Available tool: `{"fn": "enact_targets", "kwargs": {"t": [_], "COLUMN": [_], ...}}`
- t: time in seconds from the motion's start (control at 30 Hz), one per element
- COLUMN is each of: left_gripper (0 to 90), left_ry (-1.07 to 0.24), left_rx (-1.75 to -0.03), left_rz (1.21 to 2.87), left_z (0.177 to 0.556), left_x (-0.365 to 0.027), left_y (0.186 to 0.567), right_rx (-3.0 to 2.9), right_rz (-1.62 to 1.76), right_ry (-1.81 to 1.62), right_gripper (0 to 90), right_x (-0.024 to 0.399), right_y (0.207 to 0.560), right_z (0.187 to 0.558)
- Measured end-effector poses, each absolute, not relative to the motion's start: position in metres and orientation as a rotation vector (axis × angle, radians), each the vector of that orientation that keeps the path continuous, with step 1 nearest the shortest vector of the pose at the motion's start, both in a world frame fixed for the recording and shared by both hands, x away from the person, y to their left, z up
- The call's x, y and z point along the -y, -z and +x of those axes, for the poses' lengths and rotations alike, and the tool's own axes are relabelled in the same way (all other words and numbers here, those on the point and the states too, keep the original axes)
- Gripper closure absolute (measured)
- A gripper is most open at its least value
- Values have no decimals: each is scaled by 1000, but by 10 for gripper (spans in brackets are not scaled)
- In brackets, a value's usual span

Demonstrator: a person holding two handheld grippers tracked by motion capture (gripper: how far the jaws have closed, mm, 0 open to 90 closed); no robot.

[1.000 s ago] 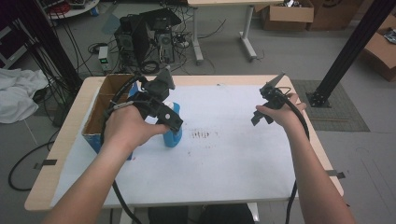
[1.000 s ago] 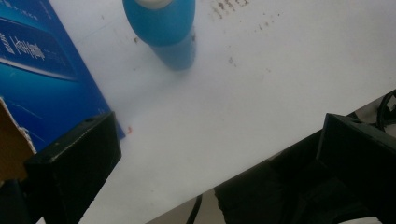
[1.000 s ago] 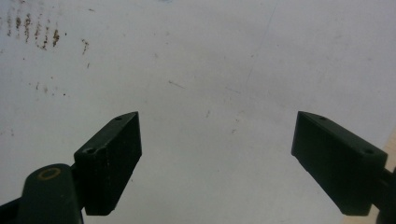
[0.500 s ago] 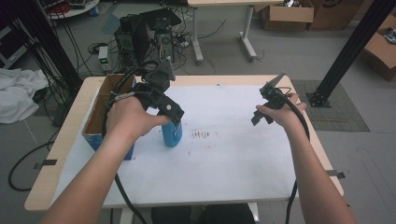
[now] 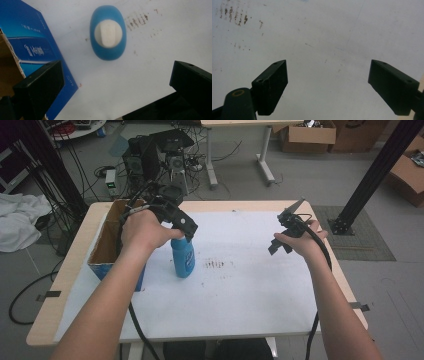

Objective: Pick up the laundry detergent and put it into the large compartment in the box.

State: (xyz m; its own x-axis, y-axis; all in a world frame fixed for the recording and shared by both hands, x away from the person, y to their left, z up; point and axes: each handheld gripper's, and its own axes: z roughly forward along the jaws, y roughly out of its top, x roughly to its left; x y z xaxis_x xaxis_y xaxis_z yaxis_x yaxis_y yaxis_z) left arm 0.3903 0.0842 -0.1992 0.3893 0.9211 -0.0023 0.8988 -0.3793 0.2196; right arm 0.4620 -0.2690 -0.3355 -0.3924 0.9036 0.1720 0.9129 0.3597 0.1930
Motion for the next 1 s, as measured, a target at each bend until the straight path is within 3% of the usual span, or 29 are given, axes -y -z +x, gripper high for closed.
{"fn": "enact_targets", "kwargs": {"t": [1.0], "left_gripper": [1], "left_ry": [-181], "left_rx": [-1694], "left_rz": [2554], "left_z": [440], "left_x": [-67], "left_y": [249], "right_rx": [2560], "right_rz": [-1708], "right_ry": [423], "right_gripper": [163], "right_x": [268], "right_y": [342], "right_z": [467]}}
